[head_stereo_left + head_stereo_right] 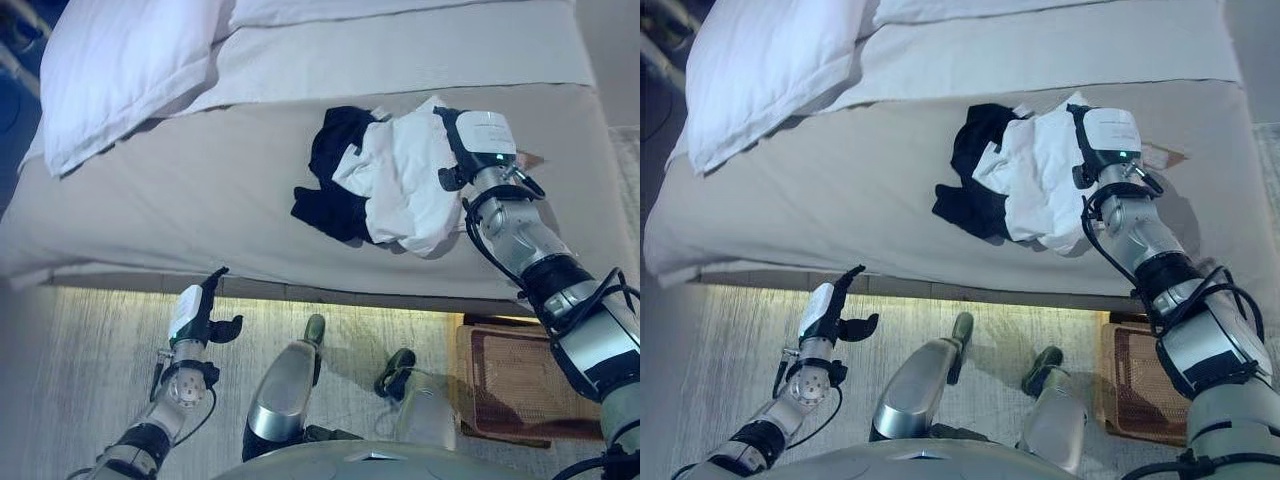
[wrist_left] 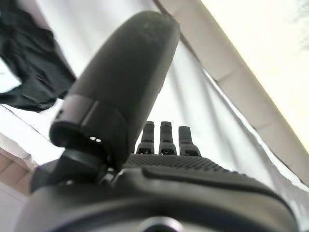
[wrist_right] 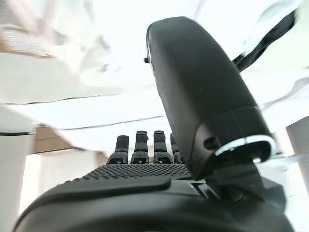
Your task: Pick up the clothes from the bed and place them into the basket
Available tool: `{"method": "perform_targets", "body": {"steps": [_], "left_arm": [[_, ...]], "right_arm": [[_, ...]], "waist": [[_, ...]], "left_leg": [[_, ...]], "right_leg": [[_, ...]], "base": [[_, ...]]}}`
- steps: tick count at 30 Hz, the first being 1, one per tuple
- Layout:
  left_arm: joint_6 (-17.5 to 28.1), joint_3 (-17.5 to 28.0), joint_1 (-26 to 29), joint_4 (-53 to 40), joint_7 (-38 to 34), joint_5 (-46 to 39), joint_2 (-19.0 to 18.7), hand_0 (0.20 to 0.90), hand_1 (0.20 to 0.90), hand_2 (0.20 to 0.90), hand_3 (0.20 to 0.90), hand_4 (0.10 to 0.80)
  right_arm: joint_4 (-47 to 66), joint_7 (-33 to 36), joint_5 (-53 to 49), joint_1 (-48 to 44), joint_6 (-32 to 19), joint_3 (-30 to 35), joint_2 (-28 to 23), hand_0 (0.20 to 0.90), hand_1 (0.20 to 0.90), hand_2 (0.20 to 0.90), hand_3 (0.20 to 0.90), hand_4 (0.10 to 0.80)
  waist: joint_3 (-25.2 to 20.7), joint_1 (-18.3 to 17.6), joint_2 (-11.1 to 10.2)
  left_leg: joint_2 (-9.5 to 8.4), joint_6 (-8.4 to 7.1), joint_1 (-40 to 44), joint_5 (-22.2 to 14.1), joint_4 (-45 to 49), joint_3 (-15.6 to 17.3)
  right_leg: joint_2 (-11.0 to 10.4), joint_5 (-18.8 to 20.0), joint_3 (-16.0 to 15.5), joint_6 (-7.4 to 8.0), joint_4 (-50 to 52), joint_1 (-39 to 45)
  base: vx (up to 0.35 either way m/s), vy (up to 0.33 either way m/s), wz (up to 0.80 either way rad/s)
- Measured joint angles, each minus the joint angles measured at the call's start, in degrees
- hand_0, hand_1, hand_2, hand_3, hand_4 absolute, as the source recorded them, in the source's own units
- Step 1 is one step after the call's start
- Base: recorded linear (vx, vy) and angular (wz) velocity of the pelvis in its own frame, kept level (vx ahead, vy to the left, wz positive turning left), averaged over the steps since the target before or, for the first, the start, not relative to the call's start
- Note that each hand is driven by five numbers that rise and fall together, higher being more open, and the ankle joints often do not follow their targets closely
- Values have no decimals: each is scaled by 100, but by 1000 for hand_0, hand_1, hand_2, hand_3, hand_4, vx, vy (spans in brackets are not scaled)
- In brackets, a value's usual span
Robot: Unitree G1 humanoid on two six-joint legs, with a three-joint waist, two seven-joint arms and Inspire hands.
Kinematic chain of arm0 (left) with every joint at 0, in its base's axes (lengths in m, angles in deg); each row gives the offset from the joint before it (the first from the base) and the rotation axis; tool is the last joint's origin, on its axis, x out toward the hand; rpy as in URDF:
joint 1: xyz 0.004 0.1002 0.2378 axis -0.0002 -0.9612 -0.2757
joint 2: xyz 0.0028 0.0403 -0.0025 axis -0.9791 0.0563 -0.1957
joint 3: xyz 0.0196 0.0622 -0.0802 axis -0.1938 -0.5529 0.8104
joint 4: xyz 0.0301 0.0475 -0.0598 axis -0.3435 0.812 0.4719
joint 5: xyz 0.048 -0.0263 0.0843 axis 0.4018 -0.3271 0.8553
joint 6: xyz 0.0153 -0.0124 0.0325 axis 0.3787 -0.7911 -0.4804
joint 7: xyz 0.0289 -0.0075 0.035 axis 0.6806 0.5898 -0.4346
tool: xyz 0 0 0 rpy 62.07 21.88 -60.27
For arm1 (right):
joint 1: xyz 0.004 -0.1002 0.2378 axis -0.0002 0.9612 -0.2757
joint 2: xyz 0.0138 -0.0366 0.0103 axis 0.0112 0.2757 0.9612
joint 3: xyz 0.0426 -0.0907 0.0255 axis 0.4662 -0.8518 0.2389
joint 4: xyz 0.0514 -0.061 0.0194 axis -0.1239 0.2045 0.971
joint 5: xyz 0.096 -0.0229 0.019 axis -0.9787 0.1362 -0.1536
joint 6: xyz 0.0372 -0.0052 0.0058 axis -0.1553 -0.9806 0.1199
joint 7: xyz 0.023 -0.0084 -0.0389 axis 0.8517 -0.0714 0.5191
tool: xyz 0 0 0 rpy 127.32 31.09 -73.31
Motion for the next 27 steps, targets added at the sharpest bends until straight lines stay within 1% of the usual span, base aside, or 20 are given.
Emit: {"method": "perform_targets", "body": {"steps": [3,4,5,6,7,10,11,13,14,16,17,18,19,23,25,27], "left_arm": [[22,-9,1,-232,4,-72,-63,900,900,900,900,800],[35,-13,-11,-315,10,-120,-64,900,900,900,900,800],[45,-19,-8,-337,22,-126,-62,900,900,900,900,800],[139,-61,-30,-410,39,-125,-78,900,900,900,900,800],[148,-105,-41,-472,42,-123,-84,900,900,900,900,800],[181,-119,-83,-598,41,-124,-90,900,900,900,900,800],[195,-122,-83,-629,40,-139,-101,900,900,900,900,800],[230,-123,-107,-713,37,-180,-125,900,900,900,900,800],[262,-123,-128,-794,37,-189,-151,900,900,900,900,800],[316,-120,-129,-935,34,-276,-174,900,900,900,900,800],[362,-119,-131,-1018,31,-286,-185,900,900,900,900,800],[398,-120,-135,-1083,30,-286,-193,900,900,900,900,800],[403,-121,-143,-1164,30,-301,-203,900,900,900,900,800],[516,-135,-215,-1437,22,-499,-344,900,900,900,900,800],[533,-138,-247,-1474,0,-520,-368,900,900,900,900,800],[545,-139,-262,-1498,-9,-566,-369,900,900,900,900,800]], "right_arm": [[3,-129,119,-252,48,-53,26,900,900,900,900,800],[2,-173,164,-327,122,-109,26,900,900,900,900,800],[2,-195,171,-339,132,-109,26,900,900,900,900,800],[-62,-221,220,-419,216,-207,34,900,900,900,900,800],[-151,-241,232,-467,228,-221,66,900,900,900,900,800],[-359,-360,283,-620,246,-227,177,900,900,900,900,800],[-447,-407,309,-677,259,-276,185,900,900,900,900,800],[-570,-437,384,-726,301,-341,185,900,900,900,900,800],[-601,-450,385,-729,357,-351,183,900,900,900,900,800],[-724,-473,445,-744,440,-351,186,900,900,900,900,800],[-819,-495,511,-747,497,-352,188,900,900,900,900,800],[-900,-538,562,-760,544,-352,189,900,900,900,900,800],[-1026,-586,654,-775,607,-362,202,900,900,900,900,800],[-1611,-719,843,-1038,893,-391,231,900,900,900,900,800],[-1802,-784,844,-1197,1047,-391,230,900,900,900,900,800],[-1913,-811,845,-1318,1096,-390,227,900,900,900,900,800]], "waist": [[238,154,26],[306,164,25],[320,168,24],[328,223,25],[330,247,27],[331,263,29],[332,267,31],[334,280,34],[335,277,37],[349,275,61],[369,279,84],[391,291,112],[413,306,134],[424,336,138],[448,336,167],[451,329,173]], "left_leg": [[-21,-19,-469,-222,670,-91],[-31,0,-626,-312,910,-118],[-41,-16,-704,-346,1017,-136],[-79,6,-966,-486,1393,-164],[-112,-3,-1102,-568,1596,-169],[-127,52,-1415,-767,2065,-171],[-127,110,-1556,-860,2281,-179],[-140,110,-1722,-954,2540,-178],[-156,142,-1836,-1000,2695,-180],[-193,170,-2084,-1096,2988,-198],[-204,152,-2229,-1150,3149,-205],[-204,160,-2337,-1169,3268,-215],[-207,144,-2462,-1184,3359,-234],[-217,148,-2991,-1179,3595,-321],[-217,150,-3154,-1177,3702,-357],[-217,155,-3276,-1174,3733,-386]], "right_leg": [[-109,-207,12,-117,590,-367],[-166,-311,2,-135,793,-484],[-189,-352,1,-151,882,-537],[-277,-468,29,-224,1213,-773],[-317,-569,87,-205,1387,-889],[-394,-711,148,-229,1757,-1141],[-399,-777,173,-177,1900,-1233],[-426,-844,250,-140,2109,-1381],[-457,-879,292,-104,2252,-1479],[-512,-948,367,-102,2519,-1705],[-534,-969,401,-97,2657,-1840],[-541,-987,419,-114,2754,-1938],[-546,-1010,426,-92,2838,-2046],[-526,-1014,444,-97,3048,-2543],[-515,-1020,456,-107,3133,-2695],[-486,-1020,457,-107,3155,-2803]], "base": [[-49,45,14],[-42,22,16],[-49,23,15],[-33,30,13],[-34,43,8],[-10,34,3],[3,36,1],[0,0,0],[20,4,5],[13,-4,9],[4,-11,6],[-2,-15,4],[-12,-20,5],[-32,-5,5],[-16,3,0],[-9,-8,2]]}}
